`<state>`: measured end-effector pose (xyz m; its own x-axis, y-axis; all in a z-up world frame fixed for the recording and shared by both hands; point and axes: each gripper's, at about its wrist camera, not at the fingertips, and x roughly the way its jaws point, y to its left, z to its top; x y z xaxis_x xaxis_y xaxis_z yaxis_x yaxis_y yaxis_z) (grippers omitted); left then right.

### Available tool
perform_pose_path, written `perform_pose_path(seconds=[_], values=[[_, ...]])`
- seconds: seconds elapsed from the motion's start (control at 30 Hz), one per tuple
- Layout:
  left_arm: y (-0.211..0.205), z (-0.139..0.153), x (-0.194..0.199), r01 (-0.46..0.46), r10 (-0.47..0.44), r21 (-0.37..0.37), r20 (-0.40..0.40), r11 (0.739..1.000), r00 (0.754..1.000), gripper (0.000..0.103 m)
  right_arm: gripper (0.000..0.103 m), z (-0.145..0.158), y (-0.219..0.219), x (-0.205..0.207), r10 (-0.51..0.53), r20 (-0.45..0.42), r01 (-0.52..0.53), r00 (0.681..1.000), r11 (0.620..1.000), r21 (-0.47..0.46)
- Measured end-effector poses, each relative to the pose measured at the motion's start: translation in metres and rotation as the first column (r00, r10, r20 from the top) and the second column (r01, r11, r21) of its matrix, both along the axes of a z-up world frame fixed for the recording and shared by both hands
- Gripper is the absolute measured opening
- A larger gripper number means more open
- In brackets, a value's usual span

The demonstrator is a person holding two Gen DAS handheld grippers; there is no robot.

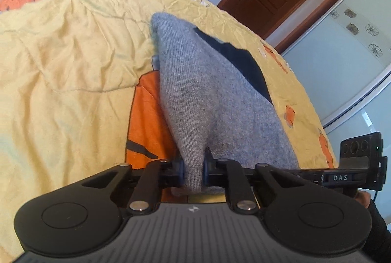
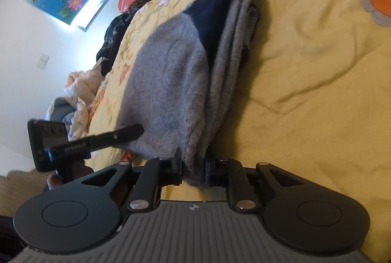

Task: Fold small clothes

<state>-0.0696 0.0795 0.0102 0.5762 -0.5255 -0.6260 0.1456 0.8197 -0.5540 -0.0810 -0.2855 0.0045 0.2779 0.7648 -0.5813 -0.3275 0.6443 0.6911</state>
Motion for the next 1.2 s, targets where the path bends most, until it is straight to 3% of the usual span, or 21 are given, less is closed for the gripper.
perform_pose_path(seconds=[0.13, 0.27, 0.33, 0.37, 0.4, 0.43, 0.47, 0.57, 0.67, 0.77, 0.83, 0.87, 0.9, 0.97, 1.03, 1.1, 1.17, 1.2], values=[[-0.001, 0.021, -0.029, 0.076, -0.078, 0.046, 0.053, 0.996, 0.996, 0.012, 0.023, 0.025, -0.003, -0.027, 0.062, 0.063, -0.062, 0.996, 0.998, 0.005], [-0.007, 0.001, -0.042, 0.146, -0.148, 0.141, 0.000, 0.979, 0.989, 0.019, 0.026, 0.014, -0.008, -0.044, 0.089, 0.013, -0.089, 0.996, 0.995, -0.037], [0.005, 0.006, -0.042, 0.150, -0.152, 0.117, 0.005, 0.982, 0.988, 0.029, 0.038, 0.005, -0.016, -0.043, 0.044, -0.027, -0.044, 0.999, 0.999, 0.012], [0.010, 0.014, -0.042, 0.136, -0.141, 0.140, 0.024, 0.981, 0.990, 0.042, 0.044, 0.008, -0.021, -0.041, 0.028, -0.033, -0.026, 0.999, 0.999, 0.038], [0.016, 0.025, -0.044, 0.101, -0.116, 0.179, 0.073, 0.979, 0.991, 0.061, 0.057, 0.015, -0.028, -0.040, 0.002, -0.002, -0.002, 1.000, 0.998, 0.055], [0.020, 0.036, -0.046, 0.052, -0.082, 0.213, 0.135, 0.976, 0.987, 0.071, 0.069, 0.024, -0.035, -0.037, -0.034, 0.043, 0.031, 0.998, 0.997, 0.072], [0.023, 0.048, -0.047, -0.011, -0.044, 0.244, 0.217, 0.970, 0.975, 0.082, 0.073, 0.031, -0.043, -0.032, -0.080, 0.080, 0.072, 0.994, 0.993, 0.092], [0.001, 0.072, -0.036, -0.123, -0.028, 0.343, 0.403, 0.931, 0.915, 0.083, 0.074, 0.052, -0.059, 0.002, -0.249, 0.155, 0.231, 0.956, 0.964, 0.128], [-0.053, 0.067, -0.013, -0.109, -0.145, 0.470, 0.472, 0.876, 0.870, 0.083, 0.073, 0.067, -0.041, 0.040, -0.289, 0.245, 0.268, 0.925, 0.956, 0.118], [-0.104, 0.041, 0.019, -0.050, -0.243, 0.593, 0.404, 0.804, 0.882, 0.083, 0.072, 0.066, 0.005, 0.079, -0.212, 0.265, 0.197, 0.941, 0.977, 0.080], [-0.117, 0.016, 0.038, -0.013, -0.264, 0.645, 0.330, 0.764, 0.906, 0.083, 0.074, 0.053, 0.036, 0.097, -0.157, 0.284, 0.182, 0.946, 0.981, -0.064], [-0.116, 0.007, 0.045, -0.004, -0.259, 0.644, 0.313, 0.765, 0.914, 0.083, 0.076, 0.041, 0.050, 0.106, -0.128, 0.285, 0.184, 0.950, 0.967, -0.177], [-0.105, -0.001, 0.045, -0.013, -0.241, 0.603, 0.339, 0.798, 0.909, 0.084, 0.074, 0.027, 0.060, 0.115, -0.113, 0.272, 0.192, 0.956, 0.940, -0.284], [-0.092, -0.005, 0.050, 0.003, -0.212, 0.542, 0.323, 0.841, 0.922, 0.084, 0.074, 0.015, 0.061, 0.111, -0.102, 0.353, 0.204, 0.930, 0.943, -0.264], [-0.091, -0.005, 0.050, 0.002, -0.212, 0.545, 0.323, 0.838, 0.922, 0.084, 0.077, 0.015, 0.062, 0.109, -0.115, 0.362, 0.216, 0.925, 0.943, -0.253], [-0.093, -0.004, 0.048, -0.005, -0.212, 0.552, 0.328, 0.834, 0.921, 0.084, 0.080, 0.018, 0.071, 0.110, -0.065, 0.373, 0.188, 0.926, 0.934, -0.304], [-0.093, -0.003, 0.045, -0.005, -0.210, 0.545, 0.330, 0.838, 0.920, 0.084, 0.076, 0.026, 0.069, 0.114, -0.089, 0.355, 0.205, 0.931, 0.931, -0.303], [-0.093, -0.003, 0.045, -0.005, -0.209, 0.542, 0.331, 0.840, 0.920, 0.084, 0.069, 0.030, 0.064, 0.116, -0.139, 0.341, 0.242, 0.930, 0.928, -0.283]])
